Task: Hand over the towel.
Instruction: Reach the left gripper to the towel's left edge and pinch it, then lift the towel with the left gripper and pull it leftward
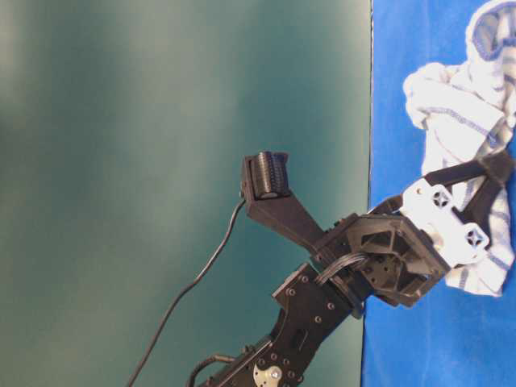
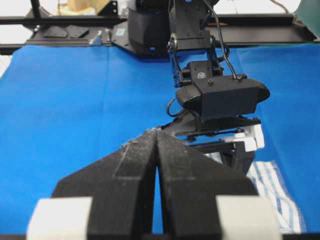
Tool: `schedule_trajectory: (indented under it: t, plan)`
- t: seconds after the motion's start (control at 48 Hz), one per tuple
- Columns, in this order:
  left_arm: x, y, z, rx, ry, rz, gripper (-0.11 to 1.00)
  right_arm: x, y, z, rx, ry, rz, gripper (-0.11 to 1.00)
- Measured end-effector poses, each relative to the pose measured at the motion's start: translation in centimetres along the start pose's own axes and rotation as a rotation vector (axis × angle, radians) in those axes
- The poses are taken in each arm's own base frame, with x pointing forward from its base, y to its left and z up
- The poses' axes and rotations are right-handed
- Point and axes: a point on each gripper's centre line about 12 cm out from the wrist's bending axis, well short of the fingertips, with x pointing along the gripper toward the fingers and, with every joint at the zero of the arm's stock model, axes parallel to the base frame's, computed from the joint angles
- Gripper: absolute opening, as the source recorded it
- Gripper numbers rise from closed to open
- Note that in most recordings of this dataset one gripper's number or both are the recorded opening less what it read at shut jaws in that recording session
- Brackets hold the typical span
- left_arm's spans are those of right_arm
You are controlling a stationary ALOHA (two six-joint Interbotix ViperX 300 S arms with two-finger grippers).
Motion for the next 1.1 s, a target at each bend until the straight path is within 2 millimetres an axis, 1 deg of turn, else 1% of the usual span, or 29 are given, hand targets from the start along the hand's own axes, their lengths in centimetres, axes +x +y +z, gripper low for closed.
schedule_trajectory:
  t: [0.042, 0.125, 0.167, 0.188, 0.292, 0.396, 0.521, 0.542, 0.709, 0.938, 1.021, 1.105]
  plan:
    - [0.0, 0.1, 0.0, 0.005, 0.000, 0.001, 0.38, 0.0, 0.0, 0.0, 0.000, 0.000, 0.000, 0.00]
    - [0.0, 0.2, 0.0, 0.011, -0.003, 0.003, 0.16, 0.0, 0.0, 0.1, 0.002, -0.002, 0.000, 0.00]
    - [-0.1, 0.2, 0.2, 0.011, -0.012, 0.003, 0.08, 0.0, 0.0, 0.0, 0.002, 0.000, 0.000, 0.00]
    - [-0.1, 0.3, 0.2, 0.010, -0.014, 0.005, 0.06, 0.0, 0.0, 0.0, 0.003, 0.000, 0.000, 0.00]
    - [-0.8, 0.3, 0.8, 0.010, -0.032, 0.005, 0.06, 0.0, 0.0, 0.0, 0.002, 0.000, 0.000, 0.00]
    - [-3.1, 0.3, 2.2, 0.015, -0.083, 0.005, 0.06, 0.0, 0.0, 0.0, 0.001, 0.000, 0.002, 0.00]
    - [-7.2, 0.0, 4.6, 0.016, -0.176, 0.000, 0.06, 0.0, 0.0, 0.0, 0.002, 0.000, 0.000, 0.00]
    - [-8.2, 0.0, 5.1, 0.017, -0.199, -0.001, 0.06, 0.0, 0.0, 0.0, 0.003, 0.002, 0.002, 0.00]
    - [-14.4, -1.1, 7.9, 0.030, -0.353, -0.024, 0.06, 0.0, 0.0, 0.1, 0.003, -0.005, 0.000, 0.00]
    - [-20.7, -2.4, 9.3, 0.044, -0.531, -0.063, 0.06, 0.0, 0.0, 0.5, 0.002, -0.040, 0.001, 0.00]
    - [-22.5, -3.2, 9.4, 0.055, -0.598, -0.086, 0.06, 0.0, 0.0, 0.7, 0.003, -0.055, 0.001, 0.00]
    - [-23.7, -3.6, 9.3, 0.058, -0.652, -0.101, 0.06, 0.0, 0.0, 0.7, 0.000, -0.063, 0.001, 0.00]
